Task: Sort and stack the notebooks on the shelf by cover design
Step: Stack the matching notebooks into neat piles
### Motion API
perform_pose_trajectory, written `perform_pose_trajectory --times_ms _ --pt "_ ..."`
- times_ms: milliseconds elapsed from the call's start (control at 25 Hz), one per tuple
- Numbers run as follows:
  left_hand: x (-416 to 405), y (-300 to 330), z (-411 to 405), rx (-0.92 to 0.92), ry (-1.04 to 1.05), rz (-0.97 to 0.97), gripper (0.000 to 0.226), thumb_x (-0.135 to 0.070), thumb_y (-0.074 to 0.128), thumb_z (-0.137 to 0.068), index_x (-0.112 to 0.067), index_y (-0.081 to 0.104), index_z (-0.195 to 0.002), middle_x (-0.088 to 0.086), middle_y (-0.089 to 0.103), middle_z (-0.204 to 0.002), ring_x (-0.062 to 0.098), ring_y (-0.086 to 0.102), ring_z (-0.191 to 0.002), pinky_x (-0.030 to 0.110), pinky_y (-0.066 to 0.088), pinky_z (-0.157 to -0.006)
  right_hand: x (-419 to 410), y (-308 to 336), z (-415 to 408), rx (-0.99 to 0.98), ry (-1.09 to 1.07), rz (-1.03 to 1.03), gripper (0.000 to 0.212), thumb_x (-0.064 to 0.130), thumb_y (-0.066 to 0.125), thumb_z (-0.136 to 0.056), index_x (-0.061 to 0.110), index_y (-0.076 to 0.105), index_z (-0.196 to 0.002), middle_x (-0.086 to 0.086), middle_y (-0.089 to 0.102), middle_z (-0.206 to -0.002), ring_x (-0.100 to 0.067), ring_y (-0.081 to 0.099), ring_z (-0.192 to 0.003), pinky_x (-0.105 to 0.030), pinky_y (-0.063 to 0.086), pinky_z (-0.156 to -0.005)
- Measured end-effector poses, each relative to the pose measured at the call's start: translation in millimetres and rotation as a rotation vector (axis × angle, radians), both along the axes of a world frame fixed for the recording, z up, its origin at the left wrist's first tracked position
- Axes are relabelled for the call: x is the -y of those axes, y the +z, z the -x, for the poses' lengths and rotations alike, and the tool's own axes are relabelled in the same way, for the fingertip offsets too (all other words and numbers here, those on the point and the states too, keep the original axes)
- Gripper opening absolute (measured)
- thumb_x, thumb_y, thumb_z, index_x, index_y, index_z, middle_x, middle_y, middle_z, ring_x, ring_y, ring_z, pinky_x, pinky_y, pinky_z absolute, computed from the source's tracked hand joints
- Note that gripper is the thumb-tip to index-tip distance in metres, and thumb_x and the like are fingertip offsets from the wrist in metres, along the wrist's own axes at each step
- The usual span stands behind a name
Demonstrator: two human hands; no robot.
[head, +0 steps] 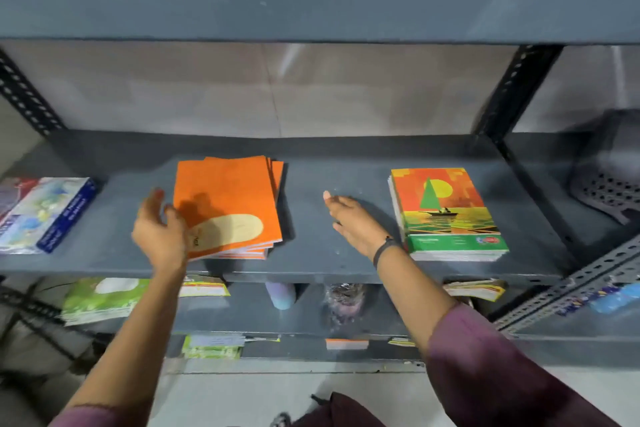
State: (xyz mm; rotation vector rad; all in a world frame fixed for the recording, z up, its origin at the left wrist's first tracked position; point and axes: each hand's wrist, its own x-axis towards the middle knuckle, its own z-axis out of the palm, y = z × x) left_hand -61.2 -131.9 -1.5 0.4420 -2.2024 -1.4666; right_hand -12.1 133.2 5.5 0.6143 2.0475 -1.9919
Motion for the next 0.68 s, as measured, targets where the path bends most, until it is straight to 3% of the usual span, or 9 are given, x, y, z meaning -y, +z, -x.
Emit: perform_pose_trajectory --times_ms 80,160,200,280,400,480,600,680 --pt "34.2 -9.4 25.0 0.153 -0.005 -0.117 0.03 -0.013 0.047 -0.089 -0.003 0.058 -0.115 0.022 0.062 -0.119 0.031 0.055 -0.113 0.028 0.043 -0.095 18.9 0.0 20.2 0.013 -0.064 0.083 0.054 0.037 0.04 -0.1 0.004 0.038 -0.142 -0.012 0.034 -0.155 -0.029 0.036 -0.142 -0.039 0.029 -0.116" --pt "44.5 -14.0 52.6 0.33 -0.201 -0.217 0.016 -0.021 0.047 -0.092 -0.015 0.062 -0.094 0.014 0.062 -0.092 0.026 0.052 -0.099 0.023 0.049 -0.079 37.3 3.4 41.9 0.02 -0.082 0.093 0.056 0.04 0.036 -0.1 0.007 0.034 -0.145 -0.009 0.034 -0.155 -0.028 0.036 -0.141 -0.038 0.031 -0.115" --pt "41.2 -12.3 64.5 0.42 -0.279 -0.269 0.017 -0.026 0.047 -0.092 -0.017 0.06 -0.098 0.011 0.059 -0.093 0.026 0.05 -0.098 0.028 0.05 -0.08 43.8 4.2 51.5 0.026 -0.082 0.091 0.058 0.042 0.034 -0.1 0.009 0.03 -0.147 -0.007 0.03 -0.157 -0.026 0.033 -0.143 -0.037 0.03 -0.116" --pt "40.1 -10.5 85.7 0.572 -0.36 -0.306 0.039 -0.031 0.046 -0.093 -0.013 0.048 -0.127 0.012 0.055 -0.12 0.03 0.051 -0.113 0.045 0.045 -0.097 61.2 5.3 70.6 0.038 -0.072 0.093 0.06 0.045 0.032 -0.1 0.012 0.025 -0.149 -0.005 0.025 -0.159 -0.023 0.027 -0.146 -0.037 0.027 -0.118" --pt "36.8 -10.7 105.5 0.578 -0.454 -0.271 0.044 -0.027 0.043 -0.094 -0.01 0.038 -0.135 0.017 0.048 -0.137 0.035 0.049 -0.121 0.047 0.041 -0.102 80.1 3.0 90.2 0.061 -0.043 0.07 0.059 0.05 0.029 -0.098 0.013 0.038 -0.144 -0.009 0.037 -0.154 -0.026 0.033 -0.143 -0.041 0.026 -0.118" --pt "36.8 -10.6 112.7 0.594 -0.549 -0.188 0.04 -0.028 0.043 -0.095 -0.011 0.042 -0.131 0.018 0.051 -0.135 0.034 0.053 -0.115 0.044 0.045 -0.094 89.7 1.2 95.9 0.067 -0.059 0.027 0.063 0.055 0.029 -0.097 0.014 0.041 -0.143 -0.011 0.042 -0.151 -0.029 0.039 -0.139 -0.047 0.031 -0.116" --pt "30.1 -9.0 119.9 0.597 -0.607 0.103 0.023 -0.026 0.042 -0.095 -0.013 0.051 -0.112 0.02 0.058 -0.124 0.031 0.056 -0.094 0.037 0.045 -0.078 98.2 -3.3 94.6 0.056 -0.116 -0.005 0.065 0.057 0.032 -0.095 0.022 0.03 -0.149 -0.006 0.031 -0.157 -0.029 0.034 -0.143 -0.05 0.03 -0.116" --pt "27.5 -9.3 123.5 0.601 -0.571 0.273 0.029 -0.029 0.04 -0.095 -0.013 0.05 -0.116 0.02 0.059 -0.12 0.036 0.059 -0.096 0.039 0.047 -0.073 102.5 -7.2 93.9 0.035 -0.143 0.018 0.063 0.055 0.034 -0.095 0.025 0.026 -0.15 -0.004 0.029 -0.158 -0.027 0.032 -0.144 -0.046 0.028 -0.118"
